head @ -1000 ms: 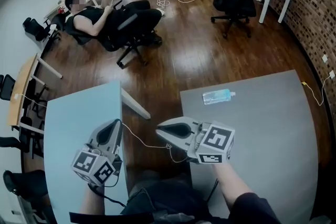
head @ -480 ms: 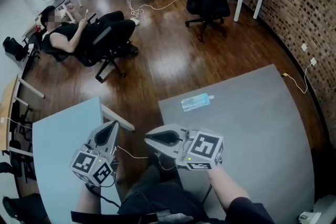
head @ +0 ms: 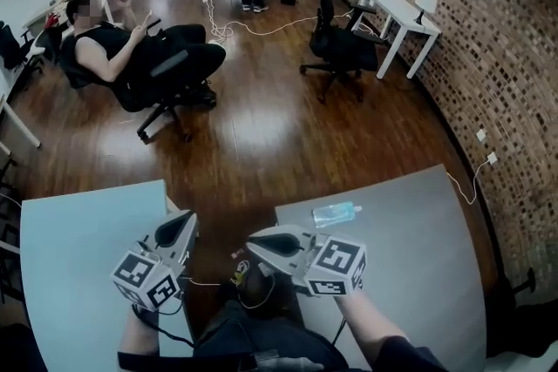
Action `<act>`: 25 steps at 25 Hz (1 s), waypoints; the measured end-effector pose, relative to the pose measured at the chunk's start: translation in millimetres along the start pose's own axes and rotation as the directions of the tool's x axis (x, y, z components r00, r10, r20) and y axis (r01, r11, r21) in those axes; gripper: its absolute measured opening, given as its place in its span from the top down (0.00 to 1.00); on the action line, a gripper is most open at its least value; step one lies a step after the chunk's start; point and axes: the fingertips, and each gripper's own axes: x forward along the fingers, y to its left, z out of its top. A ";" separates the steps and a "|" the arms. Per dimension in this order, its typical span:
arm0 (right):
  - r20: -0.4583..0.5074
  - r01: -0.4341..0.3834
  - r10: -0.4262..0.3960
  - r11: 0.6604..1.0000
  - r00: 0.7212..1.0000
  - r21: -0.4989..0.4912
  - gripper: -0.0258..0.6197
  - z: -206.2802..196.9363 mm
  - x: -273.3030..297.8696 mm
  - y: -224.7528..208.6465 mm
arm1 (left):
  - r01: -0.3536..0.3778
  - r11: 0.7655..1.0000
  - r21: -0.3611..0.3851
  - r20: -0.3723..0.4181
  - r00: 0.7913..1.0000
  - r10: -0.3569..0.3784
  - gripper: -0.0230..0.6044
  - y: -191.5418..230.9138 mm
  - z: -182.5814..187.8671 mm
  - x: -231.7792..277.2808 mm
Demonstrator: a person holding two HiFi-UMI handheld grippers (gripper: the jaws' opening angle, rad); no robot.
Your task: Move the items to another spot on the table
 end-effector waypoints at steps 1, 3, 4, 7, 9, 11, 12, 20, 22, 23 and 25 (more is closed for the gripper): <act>-0.013 0.008 -0.008 1.000 1.000 0.001 0.99 5.0 11.6 -8.3 | 0.006 1.000 -0.009 0.013 1.000 -0.006 0.95 12.9 1.6 1.2; -0.019 0.026 -0.026 1.000 0.999 0.000 0.99 18.9 36.2 -21.9 | 0.015 1.000 -0.021 0.034 0.999 -0.015 0.95 39.5 5.0 2.2; -0.018 0.036 -0.036 0.999 0.999 0.002 0.99 26.2 46.8 -27.1 | 0.021 0.999 -0.032 0.043 0.999 -0.020 0.95 51.2 6.2 2.8; -0.017 0.075 -0.075 0.997 0.997 0.003 0.99 45.7 68.4 -41.4 | 0.042 0.996 -0.076 0.069 0.997 -0.037 0.95 78.5 10.4 7.7; -0.012 0.083 -0.083 0.997 0.996 -0.007 0.99 57.0 81.2 -48.5 | 0.047 0.995 -0.089 0.081 0.996 -0.040 0.95 95.8 14.7 11.0; -0.020 0.083 -0.084 0.996 0.996 -0.021 0.99 62.4 88.4 -52.7 | 0.054 0.994 -0.096 0.094 0.995 -0.044 0.95 107.3 17.0 14.6; -0.029 0.085 -0.086 0.996 0.996 -0.026 0.99 62.8 90.3 -54.9 | 0.058 0.993 -0.103 0.102 0.994 -0.048 0.95 111.2 17.4 16.4; -0.048 0.138 -0.140 0.989 0.989 -0.056 0.99 73.7 103.4 -97.6 | 0.098 0.988 -0.117 0.107 0.991 -0.086 0.95 134.2 24.1 52.3; -0.047 0.140 -0.143 0.989 0.989 -0.056 0.99 73.6 102.4 -110.8 | 0.109 0.989 -0.100 0.096 0.990 -0.100 0.95 136.6 28.2 68.6; -0.042 0.141 -0.143 0.988 0.989 -0.056 0.99 72.8 101.5 -118.1 | 0.113 0.989 -0.091 0.090 0.990 -0.105 0.95 138.5 30.0 77.2; -0.026 0.146 -0.148 0.988 0.989 -0.052 0.99 72.5 98.8 -136.9 | 0.117 0.990 -0.082 0.079 0.991 -0.111 0.95 143.3 34.5 95.8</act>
